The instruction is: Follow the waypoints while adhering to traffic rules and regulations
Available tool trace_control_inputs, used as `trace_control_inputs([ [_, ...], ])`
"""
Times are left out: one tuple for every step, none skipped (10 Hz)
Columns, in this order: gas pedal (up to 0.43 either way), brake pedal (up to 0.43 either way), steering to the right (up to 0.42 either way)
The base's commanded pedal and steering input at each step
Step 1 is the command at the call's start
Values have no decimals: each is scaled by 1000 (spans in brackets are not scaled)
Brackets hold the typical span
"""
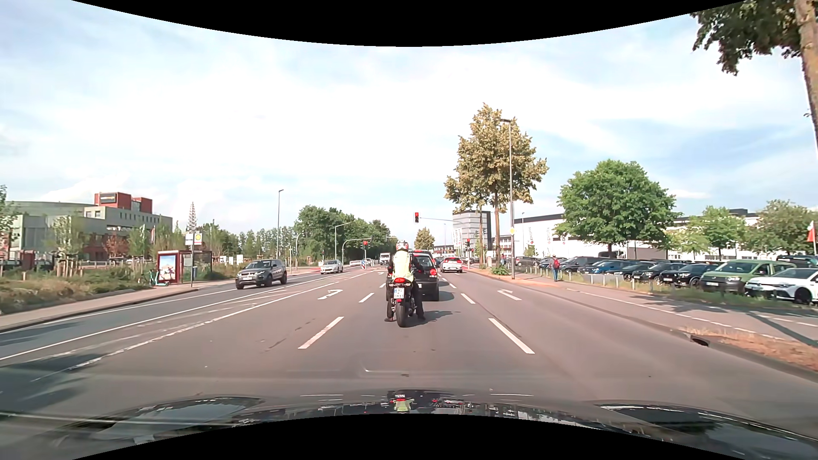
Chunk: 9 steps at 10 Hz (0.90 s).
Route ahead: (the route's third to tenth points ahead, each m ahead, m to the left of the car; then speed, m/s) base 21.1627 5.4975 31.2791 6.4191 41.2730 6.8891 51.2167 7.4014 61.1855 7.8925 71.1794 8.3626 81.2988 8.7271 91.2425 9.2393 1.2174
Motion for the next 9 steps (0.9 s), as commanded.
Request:
trace_control_inputs([
  [0,104,-3],
  [0,98,-2],
  [0,98,-3],
  [0,98,-3],
  [0,91,-3],
  [0,91,-3],
  [0,91,-3],
  [0,91,-3],
  [0,98,-3],
])
